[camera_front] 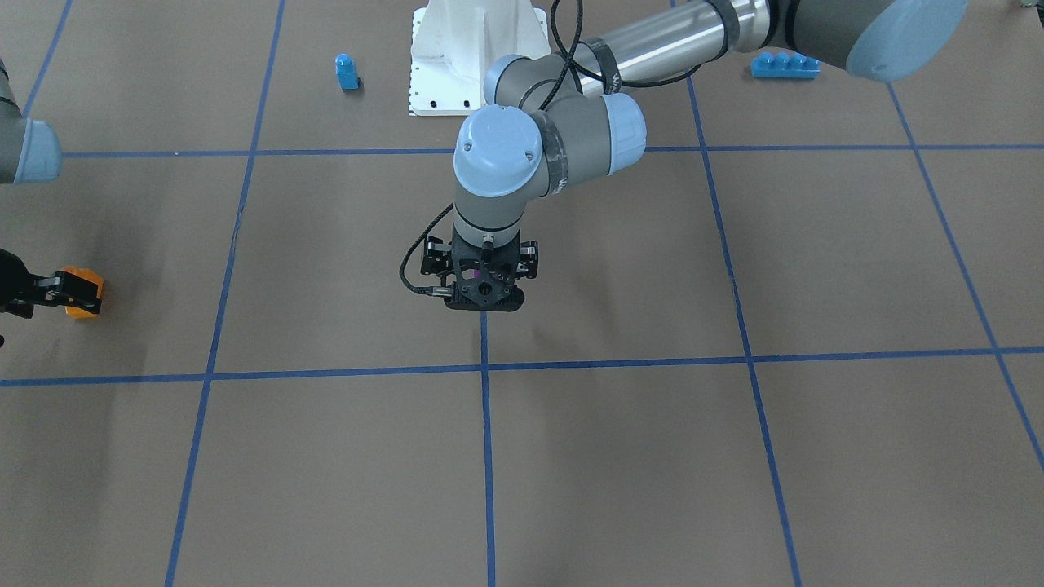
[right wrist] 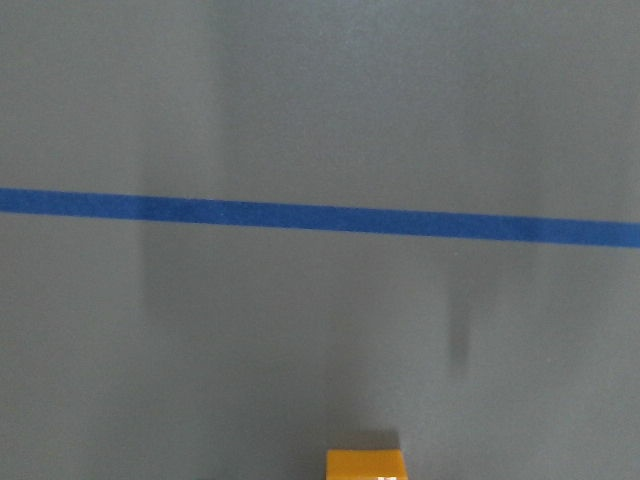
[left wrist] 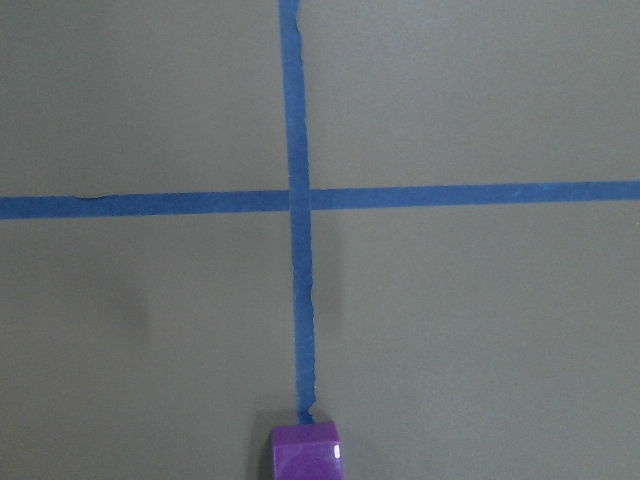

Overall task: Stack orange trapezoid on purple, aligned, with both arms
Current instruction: 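Grasp the orange trapezoid with the right gripper while the left gripper lifts away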

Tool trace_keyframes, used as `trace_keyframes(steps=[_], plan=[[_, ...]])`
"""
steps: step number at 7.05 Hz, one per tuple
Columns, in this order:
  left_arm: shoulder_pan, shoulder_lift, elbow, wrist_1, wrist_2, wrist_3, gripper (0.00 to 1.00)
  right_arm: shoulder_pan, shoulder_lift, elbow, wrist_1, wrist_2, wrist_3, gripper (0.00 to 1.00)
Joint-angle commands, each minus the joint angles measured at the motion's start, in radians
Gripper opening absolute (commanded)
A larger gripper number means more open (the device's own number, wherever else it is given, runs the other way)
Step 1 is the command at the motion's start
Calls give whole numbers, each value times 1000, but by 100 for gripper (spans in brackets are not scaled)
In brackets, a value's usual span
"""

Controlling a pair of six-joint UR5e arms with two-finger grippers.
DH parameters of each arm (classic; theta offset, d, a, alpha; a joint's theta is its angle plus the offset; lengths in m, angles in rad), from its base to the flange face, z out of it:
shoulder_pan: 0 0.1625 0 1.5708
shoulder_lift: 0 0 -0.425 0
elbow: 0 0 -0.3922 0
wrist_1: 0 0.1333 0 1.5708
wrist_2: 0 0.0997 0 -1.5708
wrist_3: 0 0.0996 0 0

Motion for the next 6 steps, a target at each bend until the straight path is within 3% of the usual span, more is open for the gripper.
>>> trace_keyframes(steps=[1, 4, 5, 6], plan=[[-1, 5, 0, -2, 1, 1, 100, -40, -13, 4, 0, -16, 9, 99], [-1, 6, -2, -3, 1, -2, 100, -58, -38, 10, 0, -44, -10, 88], [-1, 8, 0, -3, 1, -2, 100, -58, -41, 17, -1, -44, -7, 62], [-1, 8, 0, -5, 1, -3, 100, -58, -64, 17, 0, -44, -11, 53]])
